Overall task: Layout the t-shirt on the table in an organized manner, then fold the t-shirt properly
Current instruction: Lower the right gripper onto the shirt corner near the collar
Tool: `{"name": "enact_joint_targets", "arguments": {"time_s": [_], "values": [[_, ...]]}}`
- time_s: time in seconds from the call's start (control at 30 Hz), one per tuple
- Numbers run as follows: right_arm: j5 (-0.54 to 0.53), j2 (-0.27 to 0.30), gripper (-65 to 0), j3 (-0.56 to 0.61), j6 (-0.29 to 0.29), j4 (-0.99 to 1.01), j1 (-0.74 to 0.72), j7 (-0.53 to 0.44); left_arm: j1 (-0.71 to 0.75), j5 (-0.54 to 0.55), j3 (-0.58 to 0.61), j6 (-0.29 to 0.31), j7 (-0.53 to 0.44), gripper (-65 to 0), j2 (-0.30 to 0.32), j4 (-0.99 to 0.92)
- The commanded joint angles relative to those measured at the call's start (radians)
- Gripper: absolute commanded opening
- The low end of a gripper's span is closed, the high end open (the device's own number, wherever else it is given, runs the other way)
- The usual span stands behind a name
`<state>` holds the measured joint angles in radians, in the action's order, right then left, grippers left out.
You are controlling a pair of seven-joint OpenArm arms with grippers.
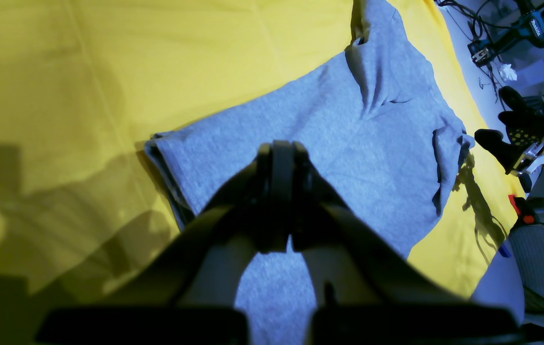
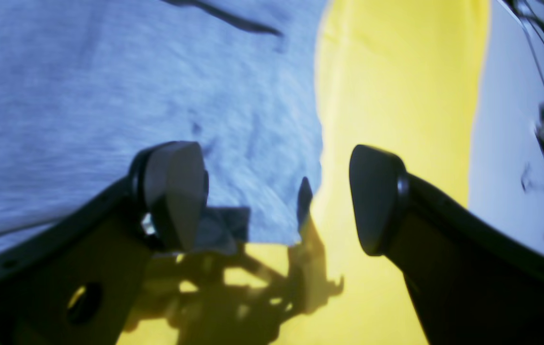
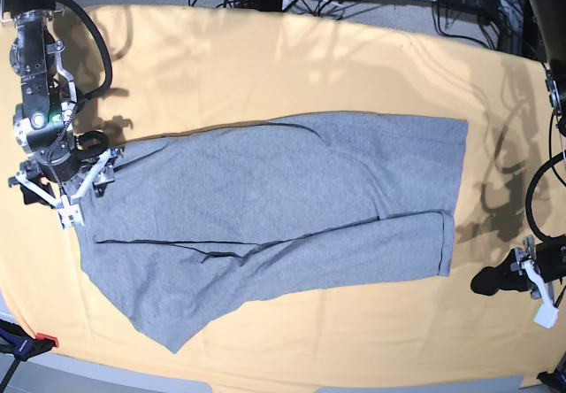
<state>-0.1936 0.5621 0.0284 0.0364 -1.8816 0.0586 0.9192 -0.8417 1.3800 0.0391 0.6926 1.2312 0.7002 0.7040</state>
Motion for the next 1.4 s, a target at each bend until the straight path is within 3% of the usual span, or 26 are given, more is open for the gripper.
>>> {"name": "enact_joint_targets", "arguments": {"time_s": [0.0, 0.1, 0.23, 0.3, 0.43, 0.53, 0.73, 0.9, 1.0, 1.1, 1.37], "values": [[0.011, 0.014, -16.8, -0.011, 0.013, -0.013, -0.010, -0.007, -0.030, 0.024, -0.008, 0.006, -0.017, -65.0, 0.017, 0.014], [0.010, 0.003, -17.0, -0.015, 0.029, -0.013, 0.014, 0.008, -0.025, 0.024, -0.008, 0.006, -0.018, -65.0, 0.017, 0.014], [-0.040, -0.066, -17.1, -0.074, 0.037, -0.013, 0.048, 0.020, -0.017, 0.024, -0.008, 0.006, -0.018, -65.0, 0.017, 0.014], [-0.087, -0.115, -19.2, -0.130, 0.014, -0.013, 0.056, 0.021, -0.010, 0.024, -0.008, 0.006, -0.018, -65.0, 0.017, 0.014], [-0.219, -0.199, -30.7, -0.249, -0.050, -0.013, 0.061, 0.021, 0.019, 0.024, -0.008, 0.006, -0.018, -65.0, 0.017, 0.014], [-0.272, -0.238, -31.0, -0.309, -0.094, -0.013, 0.062, 0.020, 0.043, 0.025, -0.008, 0.006, -0.019, -65.0, 0.018, 0.014], [-0.283, -0.246, -31.0, -0.316, -0.100, 0.038, 0.065, -0.005, 0.051, 0.064, -0.008, 0.006, -0.021, -65.0, 0.018, 0.014], [-0.304, -0.255, -32.3, -0.316, -0.154, 0.158, 0.055, -0.061, 0.043, 0.074, -0.010, 0.006, -0.022, -65.0, 0.017, 0.014], [-0.270, -0.254, -44.6, -0.317, -0.154, 0.183, 0.046, -0.054, 0.043, 0.074, -0.010, 0.006, -0.022, -65.0, 0.017, 0.014], [-0.244, -0.254, -65.0, -0.317, -0.188, 0.175, 0.041, -0.051, 0.044, 0.073, -0.010, 0.006, -0.022, -65.0, 0.018, 0.014], [-0.247, -0.254, -65.0, -0.317, -0.276, -0.032, 0.043, 0.019, 0.044, 0.074, -0.010, 0.006, -0.022, -65.0, 0.017, 0.014]]}}
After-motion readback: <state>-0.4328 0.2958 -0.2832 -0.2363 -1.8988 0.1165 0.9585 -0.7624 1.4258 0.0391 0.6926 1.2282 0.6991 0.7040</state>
